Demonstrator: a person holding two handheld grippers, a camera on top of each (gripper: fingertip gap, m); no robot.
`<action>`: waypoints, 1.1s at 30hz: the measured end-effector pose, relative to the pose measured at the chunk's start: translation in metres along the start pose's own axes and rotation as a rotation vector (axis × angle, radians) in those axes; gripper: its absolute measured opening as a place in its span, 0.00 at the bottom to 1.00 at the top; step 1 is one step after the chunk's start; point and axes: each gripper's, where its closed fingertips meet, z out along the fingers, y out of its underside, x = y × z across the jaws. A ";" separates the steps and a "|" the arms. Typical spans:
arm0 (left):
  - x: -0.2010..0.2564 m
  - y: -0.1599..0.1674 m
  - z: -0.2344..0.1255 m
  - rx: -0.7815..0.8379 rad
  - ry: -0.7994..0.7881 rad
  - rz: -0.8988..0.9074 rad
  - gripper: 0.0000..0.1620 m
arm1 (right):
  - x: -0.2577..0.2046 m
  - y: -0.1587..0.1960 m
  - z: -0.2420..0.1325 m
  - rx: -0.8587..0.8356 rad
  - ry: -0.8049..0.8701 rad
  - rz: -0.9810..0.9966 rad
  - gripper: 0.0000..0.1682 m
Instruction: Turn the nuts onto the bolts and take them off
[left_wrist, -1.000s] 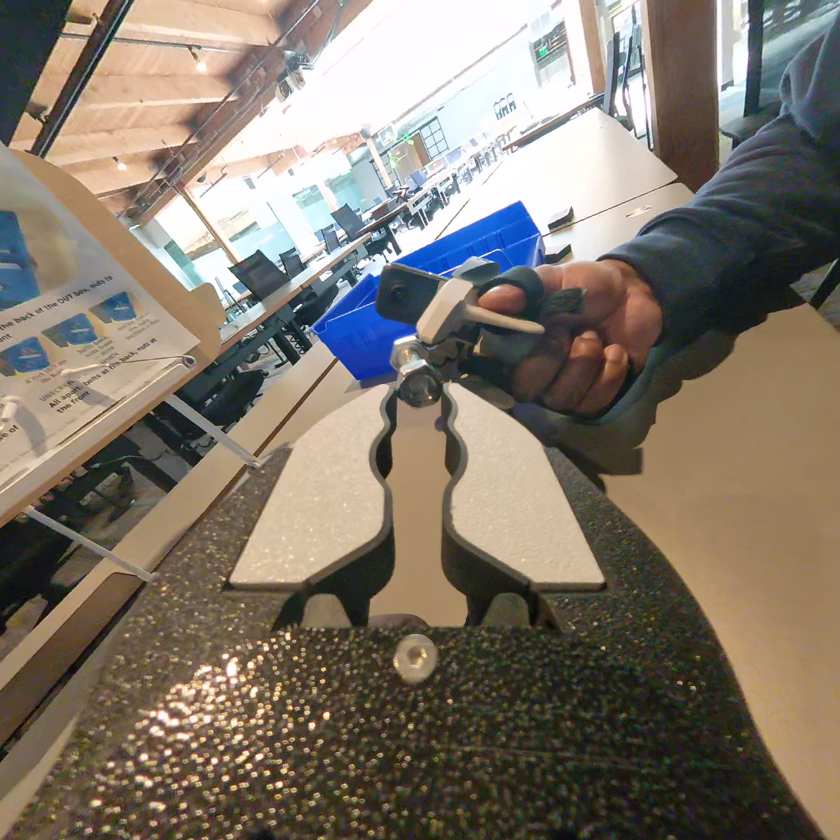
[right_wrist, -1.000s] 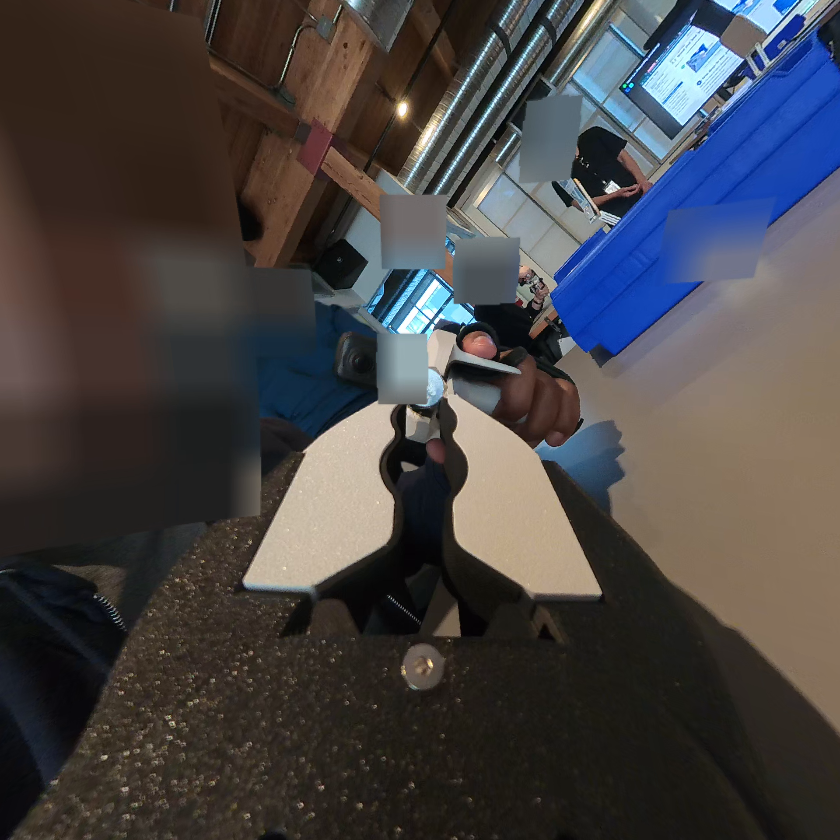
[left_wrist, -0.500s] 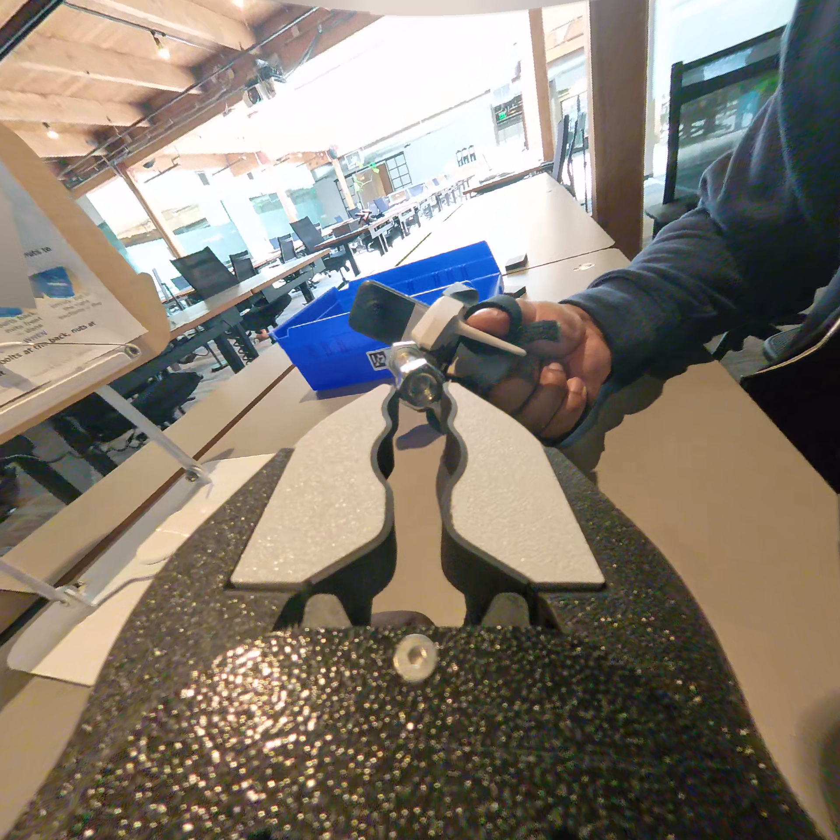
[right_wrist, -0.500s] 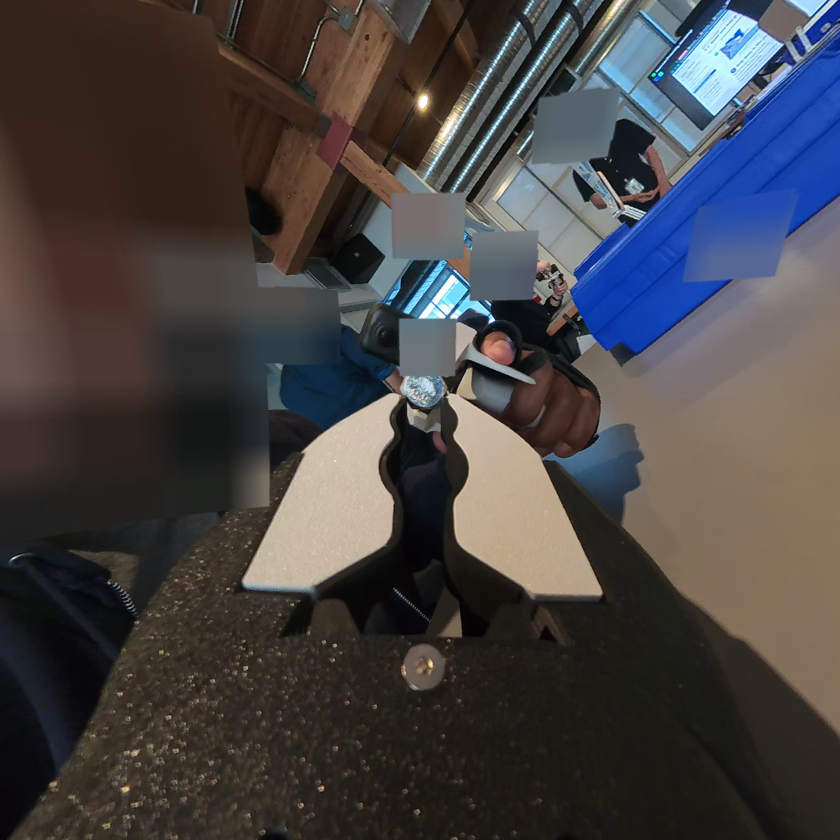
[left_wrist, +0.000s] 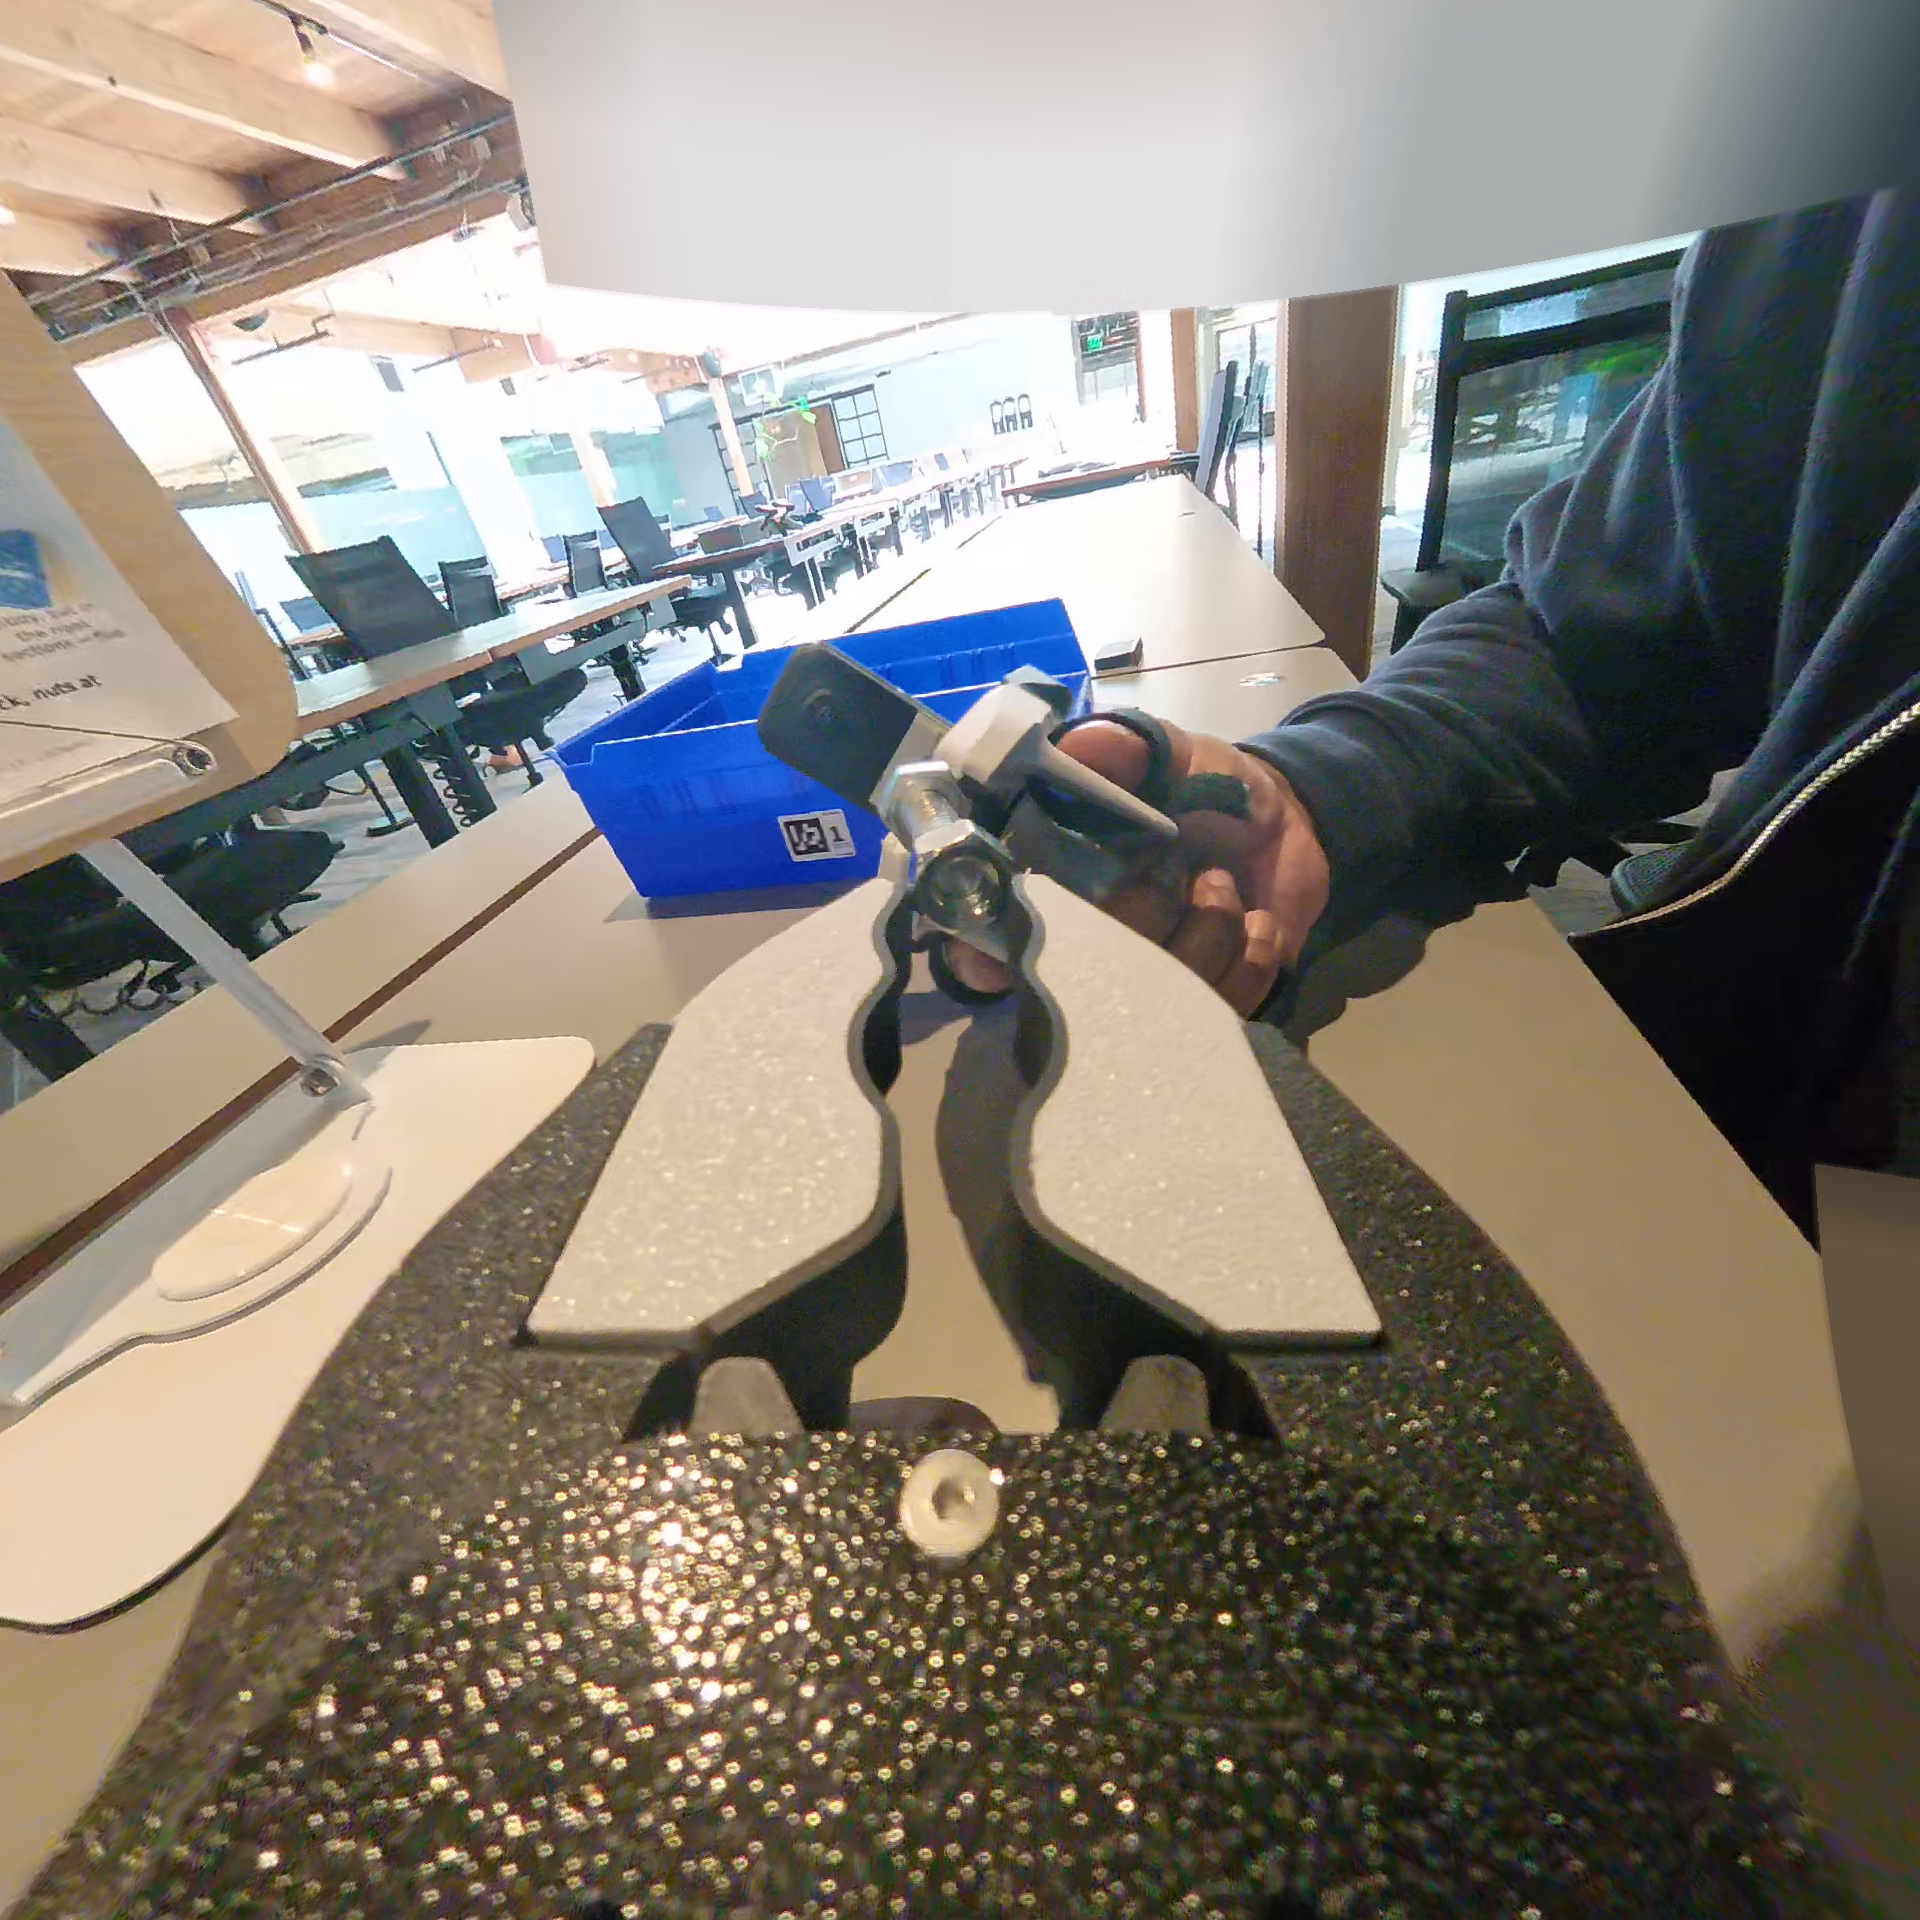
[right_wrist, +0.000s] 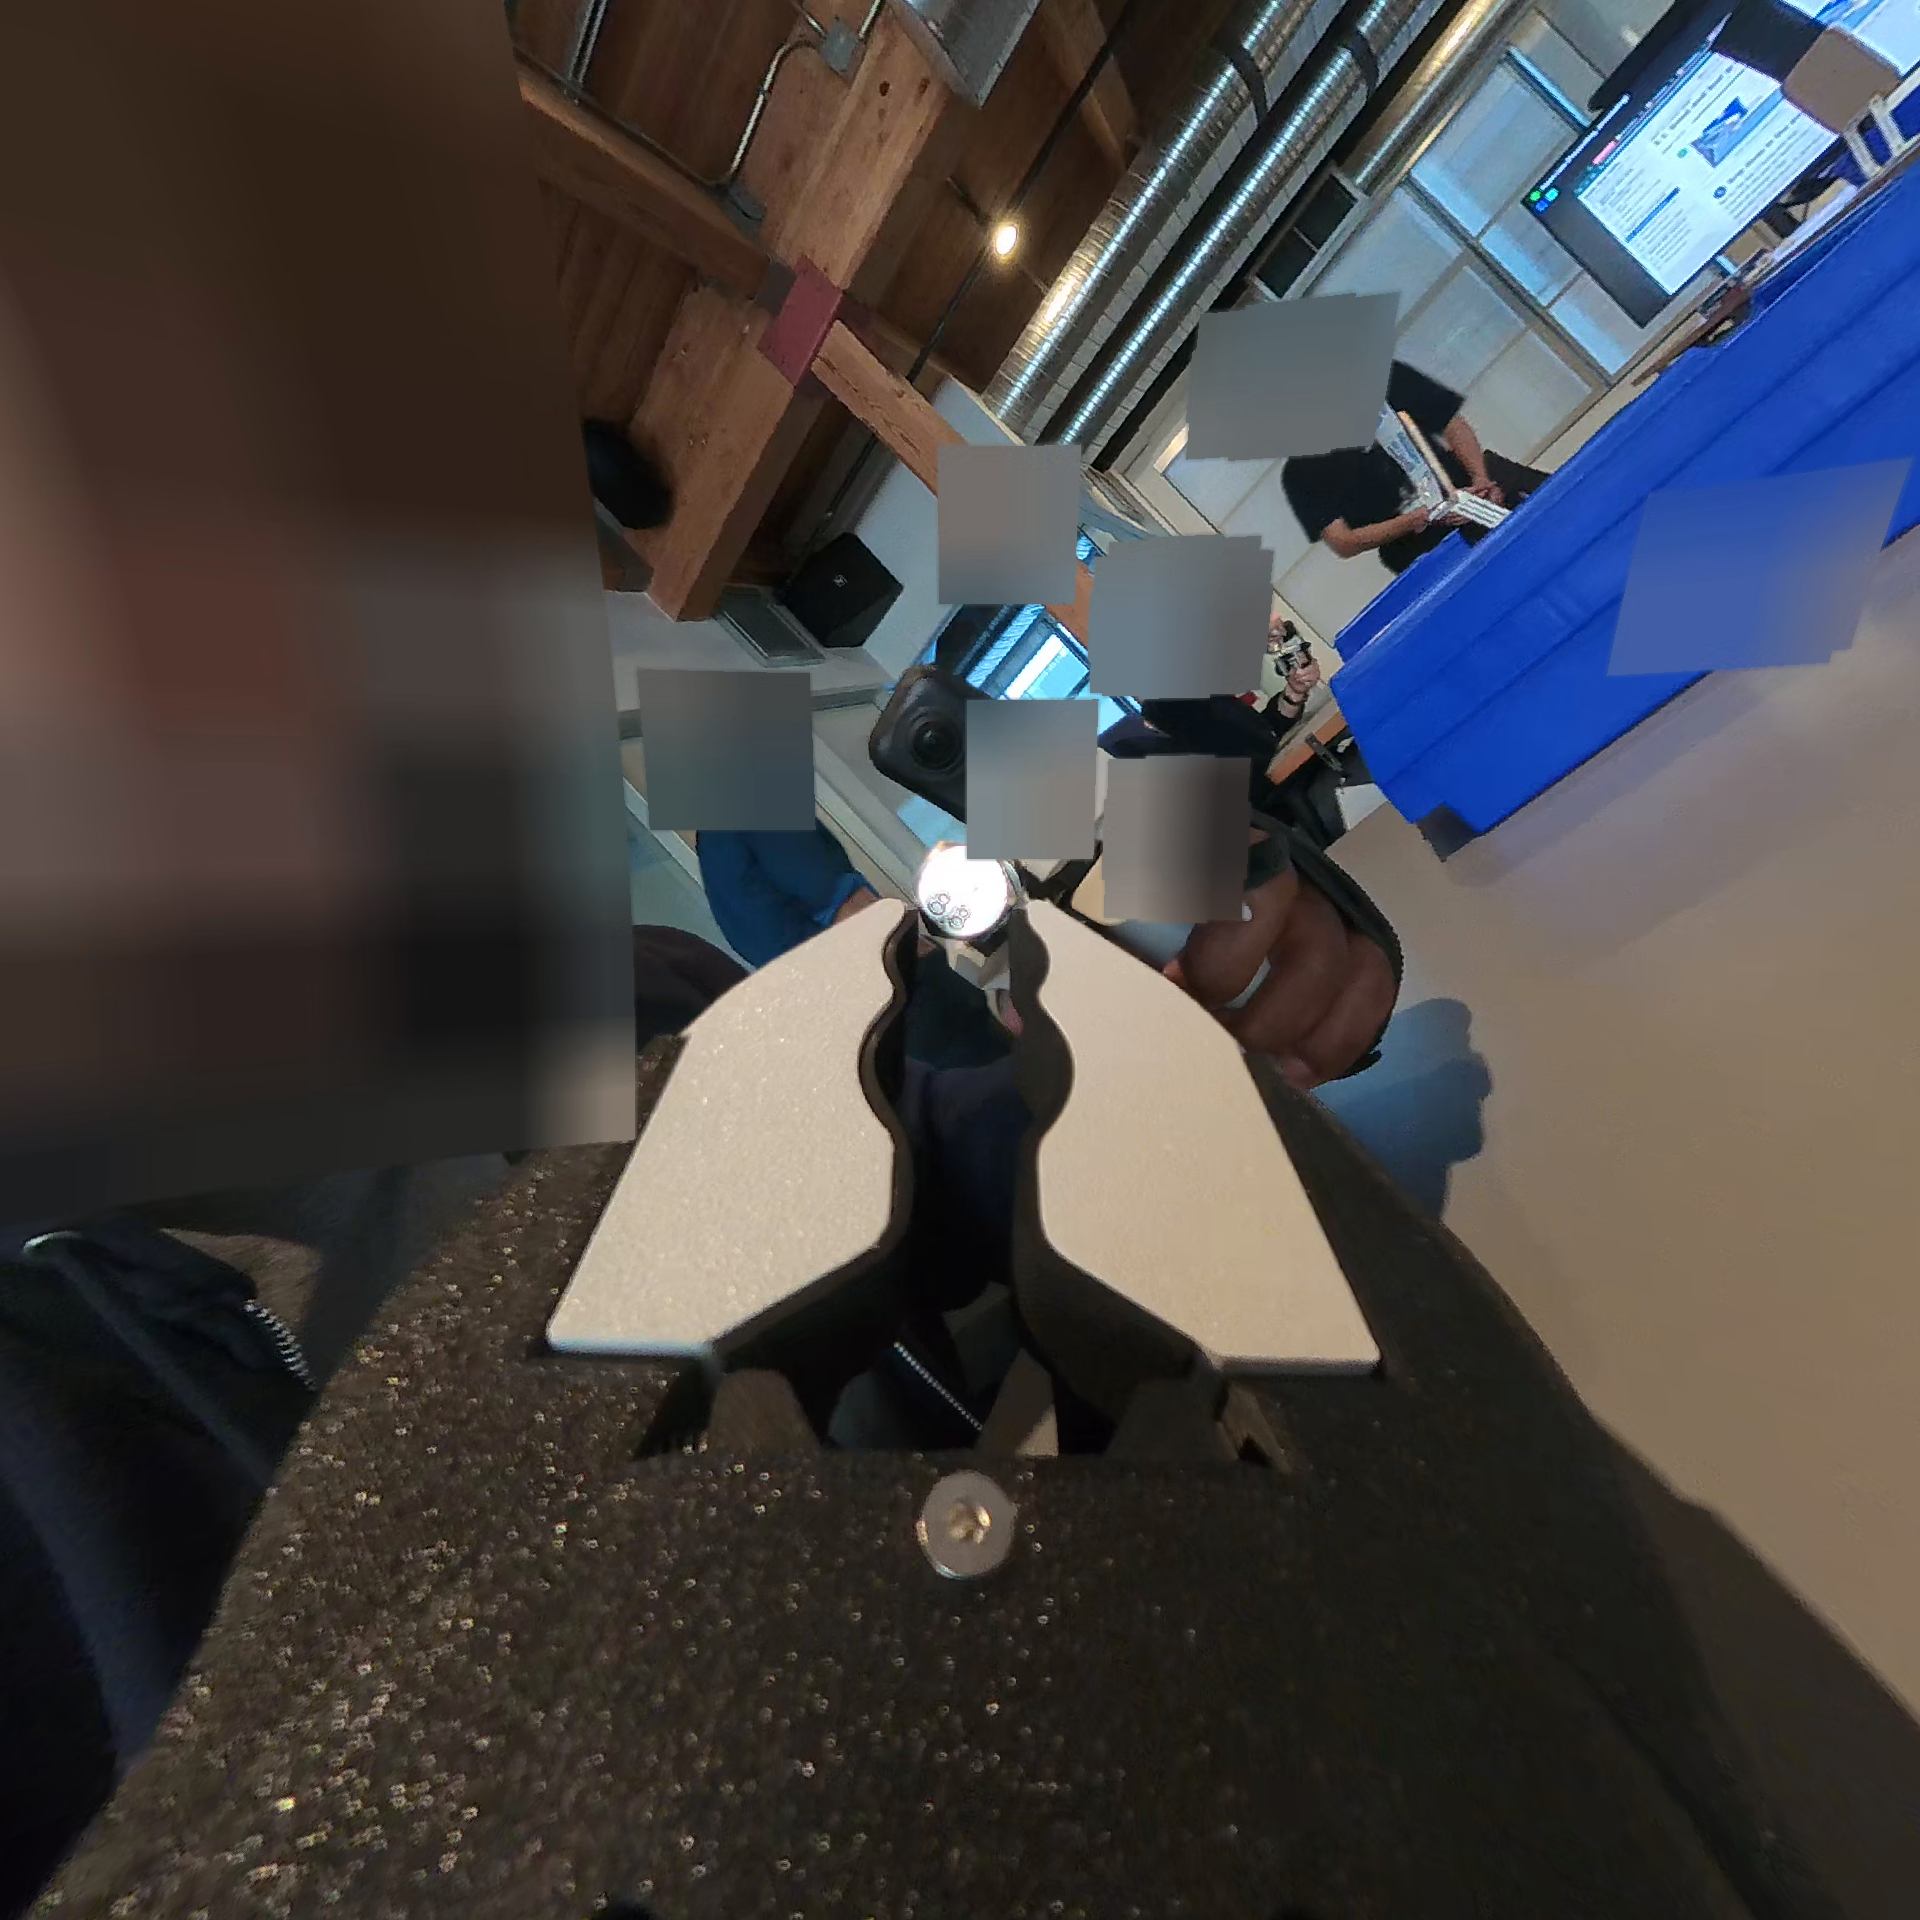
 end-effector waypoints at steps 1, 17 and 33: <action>0.000 0.000 0.000 -0.001 0.005 -0.005 0.10 | 0.000 0.000 0.000 -0.002 0.002 -0.006 0.10; 0.005 0.023 0.005 -0.098 0.041 -0.057 0.10 | 0.008 0.004 -0.003 -0.045 0.077 -0.078 0.07; 0.009 0.062 0.005 -0.350 0.021 0.105 0.11 | 0.027 -0.010 -0.083 -0.574 0.670 -0.673 0.08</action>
